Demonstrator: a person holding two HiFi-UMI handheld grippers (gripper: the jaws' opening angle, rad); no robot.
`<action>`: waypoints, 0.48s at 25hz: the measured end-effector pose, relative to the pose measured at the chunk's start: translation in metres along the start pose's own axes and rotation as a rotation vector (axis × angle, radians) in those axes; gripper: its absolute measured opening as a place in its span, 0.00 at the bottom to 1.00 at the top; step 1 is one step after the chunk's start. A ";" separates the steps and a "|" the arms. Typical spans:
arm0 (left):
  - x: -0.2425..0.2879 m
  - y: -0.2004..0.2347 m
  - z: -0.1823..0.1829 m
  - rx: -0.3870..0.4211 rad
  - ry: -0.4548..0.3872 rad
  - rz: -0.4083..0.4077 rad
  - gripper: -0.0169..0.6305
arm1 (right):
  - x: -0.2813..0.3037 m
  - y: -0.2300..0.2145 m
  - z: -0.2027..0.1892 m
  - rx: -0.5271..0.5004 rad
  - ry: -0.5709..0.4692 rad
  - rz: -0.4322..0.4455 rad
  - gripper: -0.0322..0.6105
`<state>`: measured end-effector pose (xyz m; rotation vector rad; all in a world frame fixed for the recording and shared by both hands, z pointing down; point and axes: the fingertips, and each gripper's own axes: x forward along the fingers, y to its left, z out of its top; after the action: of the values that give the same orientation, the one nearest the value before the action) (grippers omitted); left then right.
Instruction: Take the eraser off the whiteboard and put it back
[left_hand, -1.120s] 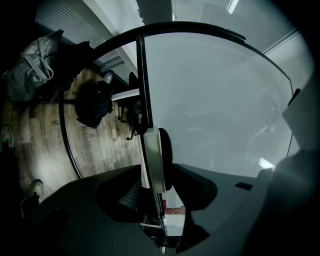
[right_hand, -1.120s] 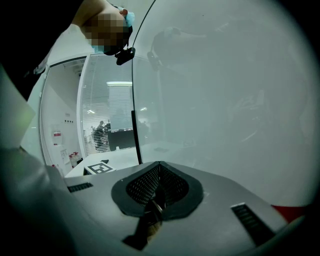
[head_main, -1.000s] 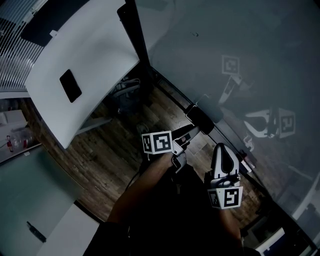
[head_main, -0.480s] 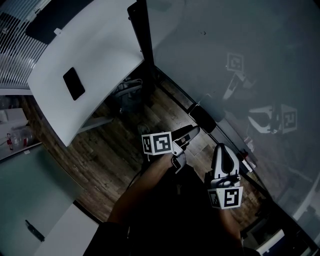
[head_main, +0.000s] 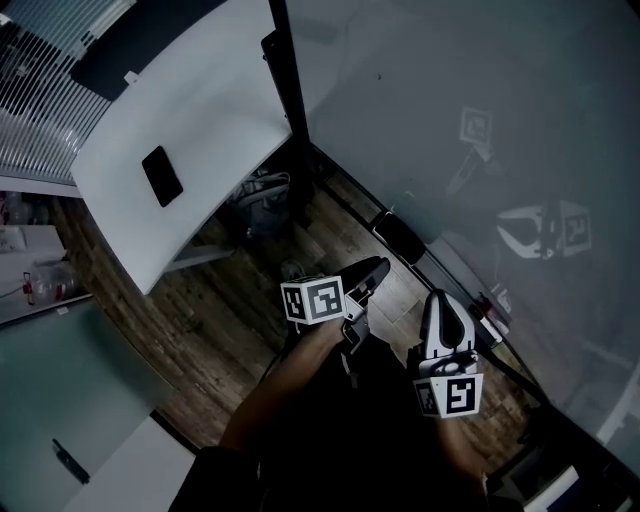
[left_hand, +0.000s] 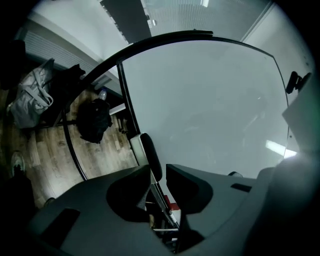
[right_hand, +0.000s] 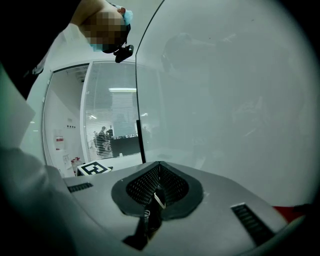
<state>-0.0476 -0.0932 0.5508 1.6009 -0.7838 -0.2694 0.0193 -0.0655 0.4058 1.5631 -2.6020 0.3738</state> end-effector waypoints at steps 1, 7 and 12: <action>-0.001 -0.002 0.000 0.023 -0.001 0.005 0.18 | -0.001 0.000 0.001 0.003 -0.004 0.001 0.07; -0.007 -0.015 0.008 0.148 -0.019 0.060 0.06 | -0.005 0.003 0.009 0.009 -0.044 0.012 0.07; -0.013 -0.032 0.014 0.205 -0.034 0.062 0.05 | -0.013 0.003 0.018 0.010 -0.081 0.010 0.07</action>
<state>-0.0543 -0.0960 0.5141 1.7639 -0.9084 -0.1764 0.0242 -0.0576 0.3855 1.6018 -2.6731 0.3319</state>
